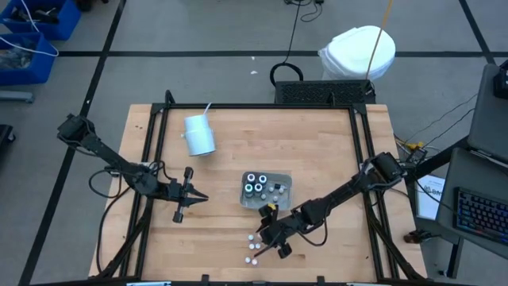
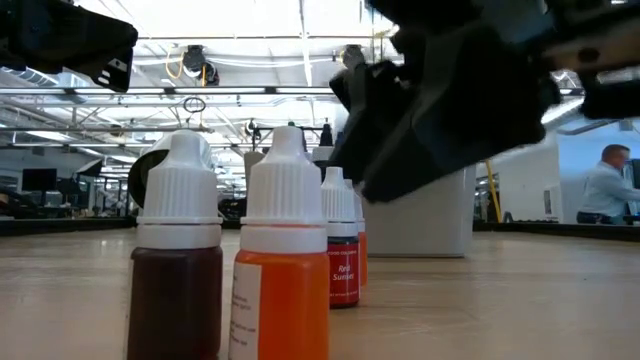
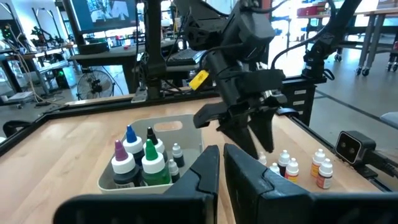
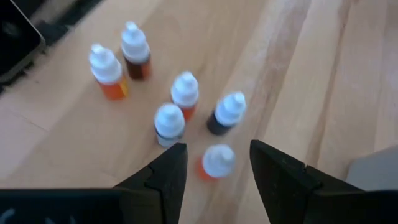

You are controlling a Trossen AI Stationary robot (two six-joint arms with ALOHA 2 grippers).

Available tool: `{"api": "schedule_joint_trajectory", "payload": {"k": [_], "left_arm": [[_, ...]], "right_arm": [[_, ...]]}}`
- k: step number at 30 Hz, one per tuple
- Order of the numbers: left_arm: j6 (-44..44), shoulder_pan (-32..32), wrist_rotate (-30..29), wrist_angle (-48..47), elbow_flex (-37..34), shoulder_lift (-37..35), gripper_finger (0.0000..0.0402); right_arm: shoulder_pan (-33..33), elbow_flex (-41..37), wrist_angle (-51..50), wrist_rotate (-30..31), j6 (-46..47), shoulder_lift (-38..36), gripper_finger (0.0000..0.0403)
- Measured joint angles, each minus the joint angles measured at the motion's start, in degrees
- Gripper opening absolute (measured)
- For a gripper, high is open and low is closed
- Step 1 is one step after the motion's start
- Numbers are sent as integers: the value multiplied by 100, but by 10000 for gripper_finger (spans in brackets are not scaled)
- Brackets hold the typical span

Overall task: Pick & Place food coloring
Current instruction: Put the top small orange food coloring bottle into the bin

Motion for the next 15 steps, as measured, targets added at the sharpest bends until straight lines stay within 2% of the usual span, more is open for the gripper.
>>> {"api": "schedule_joint_trajectory", "payload": {"k": [15], "left_arm": [[8, 0, 0, -2, 0, -1, 33]], "right_arm": [[-35, -46, 196, -152, -48, 10, 164]]}}
